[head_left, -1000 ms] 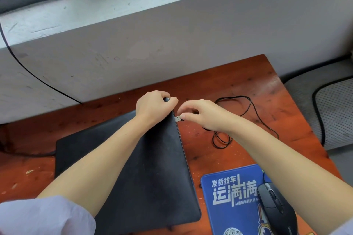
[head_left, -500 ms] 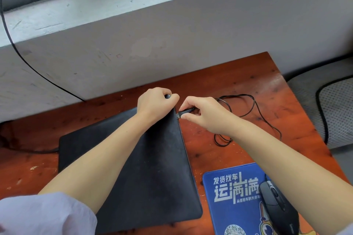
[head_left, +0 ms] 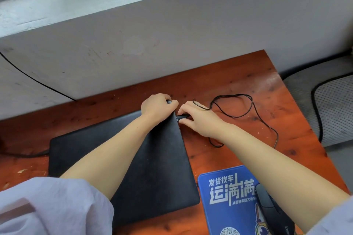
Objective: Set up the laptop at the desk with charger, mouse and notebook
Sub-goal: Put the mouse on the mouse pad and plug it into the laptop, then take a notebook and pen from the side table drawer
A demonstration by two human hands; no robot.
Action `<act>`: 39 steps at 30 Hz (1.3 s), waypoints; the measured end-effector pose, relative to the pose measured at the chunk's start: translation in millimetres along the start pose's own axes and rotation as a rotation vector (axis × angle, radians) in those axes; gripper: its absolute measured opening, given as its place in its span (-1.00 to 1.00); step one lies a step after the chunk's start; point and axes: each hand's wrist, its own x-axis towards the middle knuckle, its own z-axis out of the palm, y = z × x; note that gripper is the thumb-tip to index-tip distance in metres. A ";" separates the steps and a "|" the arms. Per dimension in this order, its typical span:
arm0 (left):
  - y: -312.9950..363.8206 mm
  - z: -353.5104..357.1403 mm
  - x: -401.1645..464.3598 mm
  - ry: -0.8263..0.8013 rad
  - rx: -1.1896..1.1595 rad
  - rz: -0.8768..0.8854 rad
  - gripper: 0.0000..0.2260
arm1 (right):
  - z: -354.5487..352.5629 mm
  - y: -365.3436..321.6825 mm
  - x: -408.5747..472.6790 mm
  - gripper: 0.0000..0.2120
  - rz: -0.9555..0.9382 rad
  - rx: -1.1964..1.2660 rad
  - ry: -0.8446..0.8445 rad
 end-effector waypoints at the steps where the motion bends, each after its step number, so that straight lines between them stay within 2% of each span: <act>1: -0.6 3.7 1.8 -0.003 0.006 -0.001 -0.77 | 2.7 2.1 0.8 -0.80 -0.006 -0.021 0.017; 6: -3.8 17.9 7.7 0.012 0.004 0.012 -0.78 | 10.5 6.0 7.4 -0.77 -0.010 -0.123 0.047; 10: -3.7 22.6 6.0 0.071 -0.045 0.043 -0.88 | 13.0 7.2 8.5 -0.77 0.003 -0.166 0.053; 15: -6.6 9.5 -3.6 -0.004 -0.005 0.025 -0.71 | 8.3 -4.6 5.6 -0.74 0.074 -0.210 -0.010; 19: -26.4 -13.1 -34.8 0.013 0.002 0.023 -0.69 | -0.4 -22.1 -12.4 -0.64 0.143 -0.219 -0.041; 26: -60.0 -36.1 -111.8 0.023 -0.040 0.100 -0.72 | 3.9 -58.7 -78.2 -0.66 0.271 -0.289 0.004; 30: -51.6 -26.0 -158.2 -0.039 -0.036 0.237 -0.73 | 25.1 -79.0 -145.2 -0.67 0.395 -0.292 0.103; 39: 17.6 48.2 -302.8 -0.263 0.069 0.724 -0.73 | 116.6 -122.0 -375.5 -0.67 0.776 -0.202 0.425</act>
